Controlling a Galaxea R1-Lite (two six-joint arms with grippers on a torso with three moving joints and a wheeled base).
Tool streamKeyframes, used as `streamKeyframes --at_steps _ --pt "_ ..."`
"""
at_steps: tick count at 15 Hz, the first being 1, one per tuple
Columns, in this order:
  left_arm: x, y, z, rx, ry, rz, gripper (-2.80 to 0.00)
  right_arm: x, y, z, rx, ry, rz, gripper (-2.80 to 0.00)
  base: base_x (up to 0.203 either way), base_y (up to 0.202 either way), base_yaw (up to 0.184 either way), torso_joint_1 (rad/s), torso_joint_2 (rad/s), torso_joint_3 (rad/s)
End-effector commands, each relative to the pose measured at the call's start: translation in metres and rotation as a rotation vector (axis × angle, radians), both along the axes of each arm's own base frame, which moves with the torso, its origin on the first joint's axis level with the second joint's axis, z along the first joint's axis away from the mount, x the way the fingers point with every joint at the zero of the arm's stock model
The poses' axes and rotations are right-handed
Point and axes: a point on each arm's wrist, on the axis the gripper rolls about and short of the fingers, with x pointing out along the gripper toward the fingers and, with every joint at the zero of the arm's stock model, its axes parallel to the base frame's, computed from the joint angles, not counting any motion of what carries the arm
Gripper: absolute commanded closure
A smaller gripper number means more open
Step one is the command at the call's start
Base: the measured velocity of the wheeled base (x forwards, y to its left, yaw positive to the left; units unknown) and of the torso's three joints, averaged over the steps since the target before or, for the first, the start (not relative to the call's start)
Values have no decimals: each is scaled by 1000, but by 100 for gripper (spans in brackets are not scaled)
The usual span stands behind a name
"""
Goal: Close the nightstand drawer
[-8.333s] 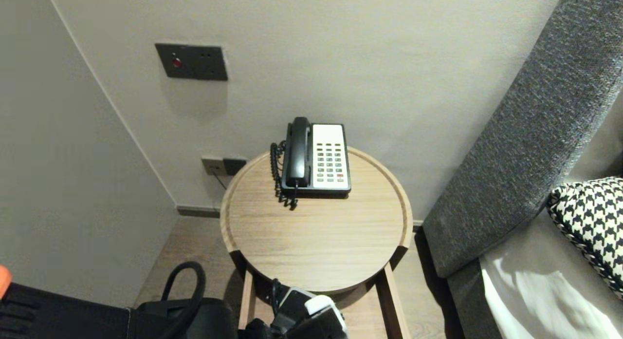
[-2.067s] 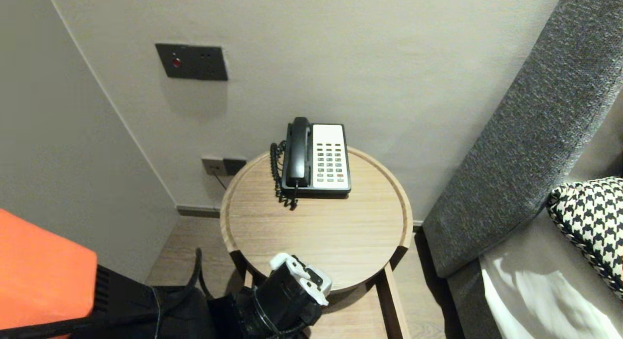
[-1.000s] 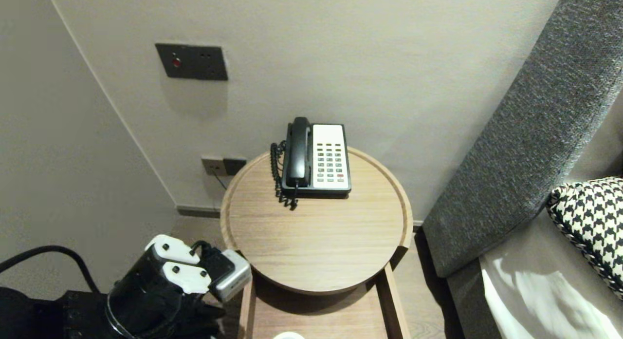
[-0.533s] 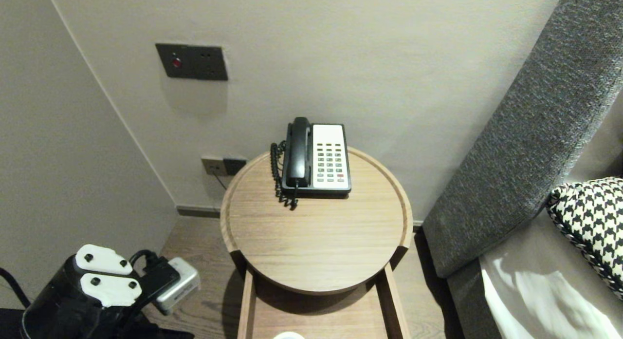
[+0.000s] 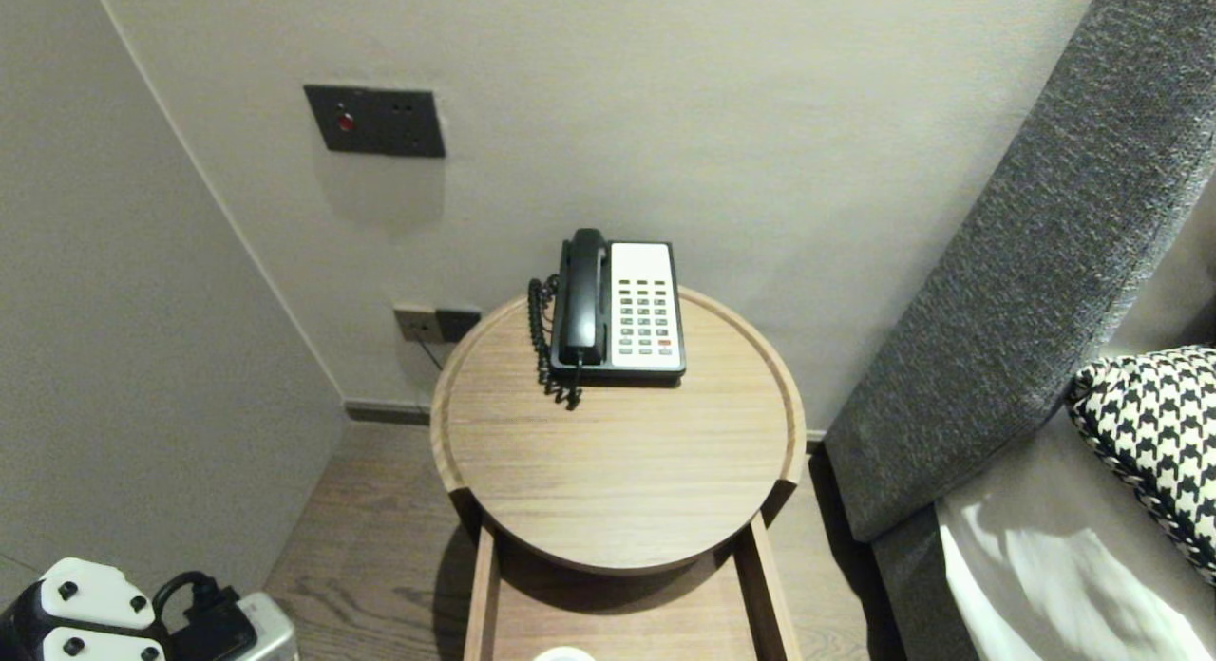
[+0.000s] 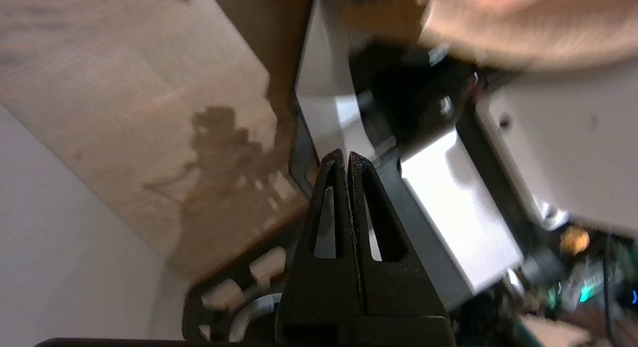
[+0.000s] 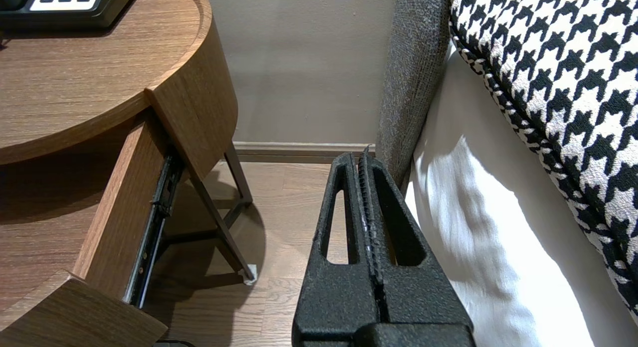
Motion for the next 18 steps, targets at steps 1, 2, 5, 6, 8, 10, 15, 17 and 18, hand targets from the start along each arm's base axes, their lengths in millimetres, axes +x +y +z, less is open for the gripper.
streamKeyframes --at_steps 1,2,5,6,8,10,15,17,18 --pt "-4 4 -3 -6 12 -10 0 3 0 -11 0 38 0 0 0 0 0 0 0 0" --pt "-4 4 -5 0 26 -21 0 3 0 -11 1 39 0 0 0 0 0 0 0 0" --pt "-1 -3 -10 3 99 -67 0 3 0 -11 0 38 0 0 0 0 0 0 0 0" --pt "1 -6 -12 5 122 -84 0 3 0 -11 -1 39 0 0 0 0 0 0 0 0" --pt "6 -13 -14 -20 112 -110 0 3 0 -11 -1 38 0 0 0 0 0 0 0 0" --pt "6 -14 -19 -31 108 -116 0 3 0 -11 0 40 0 0 0 0 0 0 0 0" --pt "9 -18 -25 -23 161 -137 0 3 0 -11 0 39 0 0 0 0 0 0 0 0" --pt "13 -22 -27 -14 167 -142 0 3 0 -11 0 39 0 0 0 0 0 0 0 0" --pt "15 -26 -29 -15 165 -143 0 3 0 -11 1 40 0 0 0 0 0 0 0 0"
